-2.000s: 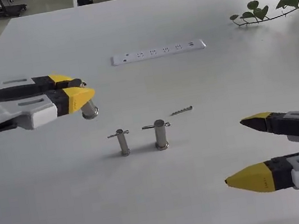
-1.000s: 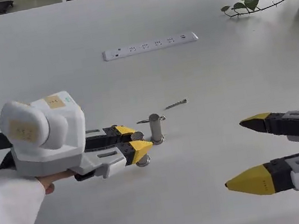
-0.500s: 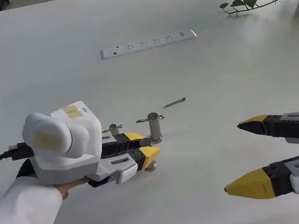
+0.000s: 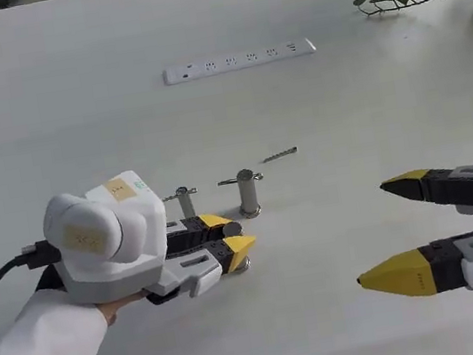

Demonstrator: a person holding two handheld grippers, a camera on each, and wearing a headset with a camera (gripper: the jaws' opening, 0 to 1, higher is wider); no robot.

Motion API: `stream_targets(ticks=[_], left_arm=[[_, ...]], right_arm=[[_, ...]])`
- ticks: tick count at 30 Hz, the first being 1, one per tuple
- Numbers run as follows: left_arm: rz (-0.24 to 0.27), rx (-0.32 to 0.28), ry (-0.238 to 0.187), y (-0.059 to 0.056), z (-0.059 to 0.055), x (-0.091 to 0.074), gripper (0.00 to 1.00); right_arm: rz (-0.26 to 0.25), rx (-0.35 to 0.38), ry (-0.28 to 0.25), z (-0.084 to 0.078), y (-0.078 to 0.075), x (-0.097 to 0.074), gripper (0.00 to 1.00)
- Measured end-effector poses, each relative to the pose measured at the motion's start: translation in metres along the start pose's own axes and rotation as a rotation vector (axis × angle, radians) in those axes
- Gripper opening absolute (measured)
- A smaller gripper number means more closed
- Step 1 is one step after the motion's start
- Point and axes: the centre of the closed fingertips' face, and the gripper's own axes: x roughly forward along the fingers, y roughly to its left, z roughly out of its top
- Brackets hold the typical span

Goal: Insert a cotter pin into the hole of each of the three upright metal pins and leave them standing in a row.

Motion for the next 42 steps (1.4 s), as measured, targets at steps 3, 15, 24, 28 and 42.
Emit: stream_targets(ticks=[3, 15, 24, 28, 42], left_arm=[[0.015, -0.042, -0.010, 0.001, 0.001, 0.000, 0.12], [-0.039, -0.024, -0.001, -0.007, 0.006, -0.017, 0.38], [-0.067, -0.133, -0.015, -0.013, 0.003, -0.060, 0.76], [-0.045, -0.143, -0.010, -0.013, -0.002, -0.072, 0.84], [-0.021, -0.234, -0.030, -0.018, -0.013, -0.084, 0.99]], right_arm=[[0.005, -0.003, 0.002, 0.000, 0.002, 0.001, 0.92], [0.007, -0.015, 0.003, 0.002, 0.005, 0.000, 0.92], [0.007, -0.026, 0.006, 0.003, 0.005, -0.002, 0.92], [0.009, -0.029, 0.016, 0.003, 0.005, -0.002, 0.92], [-0.010, -0.028, 0.028, 0.014, -0.008, -0.009, 0.92]])
